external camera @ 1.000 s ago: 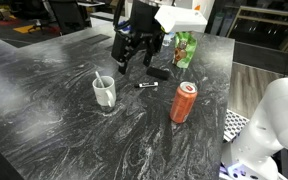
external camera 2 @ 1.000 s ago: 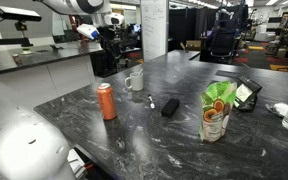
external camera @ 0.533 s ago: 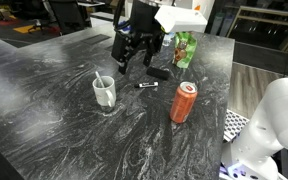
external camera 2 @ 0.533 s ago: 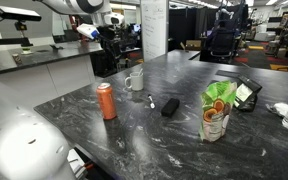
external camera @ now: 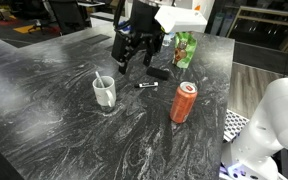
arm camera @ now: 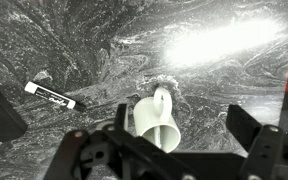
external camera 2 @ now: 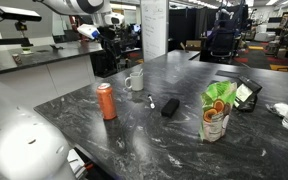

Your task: Move the white mug to the right

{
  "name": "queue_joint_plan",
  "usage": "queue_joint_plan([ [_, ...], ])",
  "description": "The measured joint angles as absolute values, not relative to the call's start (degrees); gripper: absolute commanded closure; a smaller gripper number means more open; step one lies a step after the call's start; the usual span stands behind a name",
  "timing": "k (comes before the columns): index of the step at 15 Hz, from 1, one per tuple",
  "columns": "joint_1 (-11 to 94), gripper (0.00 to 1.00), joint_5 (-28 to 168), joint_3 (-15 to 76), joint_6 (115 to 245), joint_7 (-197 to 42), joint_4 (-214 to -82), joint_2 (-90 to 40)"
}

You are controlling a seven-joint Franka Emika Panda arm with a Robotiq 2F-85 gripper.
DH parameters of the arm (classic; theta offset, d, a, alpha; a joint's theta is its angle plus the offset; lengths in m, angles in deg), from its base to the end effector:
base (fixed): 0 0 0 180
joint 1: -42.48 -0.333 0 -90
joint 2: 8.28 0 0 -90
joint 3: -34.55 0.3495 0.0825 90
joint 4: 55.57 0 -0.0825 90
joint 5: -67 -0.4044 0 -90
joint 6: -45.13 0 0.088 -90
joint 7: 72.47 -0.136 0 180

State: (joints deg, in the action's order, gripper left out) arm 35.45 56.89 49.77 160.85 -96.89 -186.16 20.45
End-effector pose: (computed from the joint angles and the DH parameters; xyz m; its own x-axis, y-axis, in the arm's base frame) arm 0.3960 0.1940 0.5569 0.9745 -0.1237 0.1872 -0.0992 -0.9858 -0.1351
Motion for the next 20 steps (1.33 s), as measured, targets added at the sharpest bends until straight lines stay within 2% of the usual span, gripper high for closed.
queue_joint_plan([
  [12, 36.2, 0.0, 62.0, 49.4, 166.9, -98.2, -182.0, 9.1],
  [20, 36.5, 0.0, 62.3, 46.8, 166.9, -103.2, -180.3, 7.1],
])
